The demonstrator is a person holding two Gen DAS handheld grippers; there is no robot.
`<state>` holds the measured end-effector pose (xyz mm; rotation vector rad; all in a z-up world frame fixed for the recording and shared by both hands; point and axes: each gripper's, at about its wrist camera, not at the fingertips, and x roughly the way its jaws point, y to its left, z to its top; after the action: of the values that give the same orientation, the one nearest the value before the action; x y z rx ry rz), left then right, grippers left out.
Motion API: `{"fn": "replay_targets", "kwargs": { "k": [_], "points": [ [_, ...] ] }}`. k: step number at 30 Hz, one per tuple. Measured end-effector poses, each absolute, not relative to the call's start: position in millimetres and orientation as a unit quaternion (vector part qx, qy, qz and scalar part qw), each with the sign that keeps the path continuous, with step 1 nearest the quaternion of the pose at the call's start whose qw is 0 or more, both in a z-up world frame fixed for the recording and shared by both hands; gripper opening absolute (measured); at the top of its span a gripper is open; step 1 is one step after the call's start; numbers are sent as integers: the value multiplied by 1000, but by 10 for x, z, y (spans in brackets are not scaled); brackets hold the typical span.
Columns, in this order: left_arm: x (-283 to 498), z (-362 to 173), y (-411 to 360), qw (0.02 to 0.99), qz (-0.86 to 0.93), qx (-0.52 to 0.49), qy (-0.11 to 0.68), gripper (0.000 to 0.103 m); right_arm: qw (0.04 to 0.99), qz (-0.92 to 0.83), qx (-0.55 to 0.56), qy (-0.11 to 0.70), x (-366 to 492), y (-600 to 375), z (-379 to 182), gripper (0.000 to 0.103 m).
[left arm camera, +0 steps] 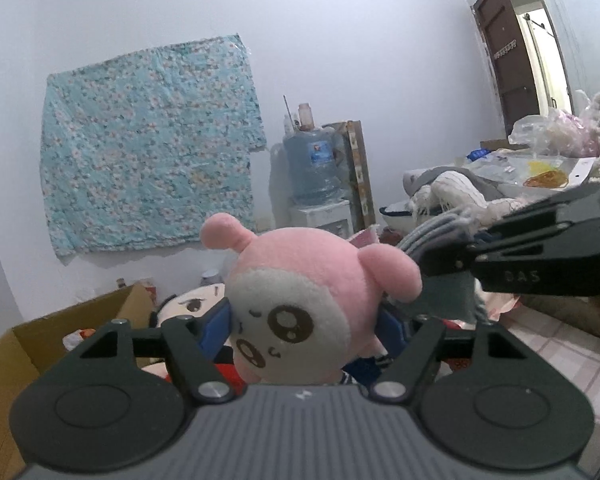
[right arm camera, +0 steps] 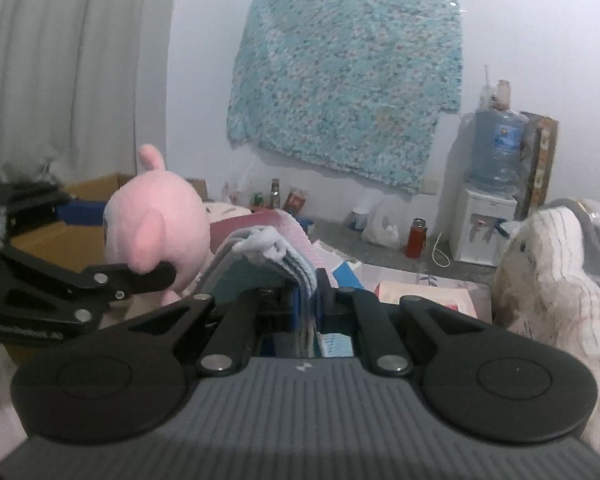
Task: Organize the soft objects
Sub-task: 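Lift the light-blue towel with the right gripper and carry it toward the cardboard box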
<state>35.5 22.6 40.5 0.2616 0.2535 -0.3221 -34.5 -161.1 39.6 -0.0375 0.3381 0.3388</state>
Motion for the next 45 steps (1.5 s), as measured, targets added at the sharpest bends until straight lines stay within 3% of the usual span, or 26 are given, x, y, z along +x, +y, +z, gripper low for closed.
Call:
{"fn": "replay_targets", "kwargs": {
  "k": [9,24,37,45],
  "points": [
    [144,665,262,967,-155,160,122,75,976,134,39,169,-829,-1653,512,6],
    [-202,1180,768,974,-107,169,108,75,976,147,88,137,-1106,-1524,1308,6],
    [-75,1316,1350,968,-34,210,134,75,943,223,172,179,-597,-944,1541,6],
    [609,1231,2007,936,4,284,207,75,901,271,218,261,237,41,1577,6]
  ]
}}
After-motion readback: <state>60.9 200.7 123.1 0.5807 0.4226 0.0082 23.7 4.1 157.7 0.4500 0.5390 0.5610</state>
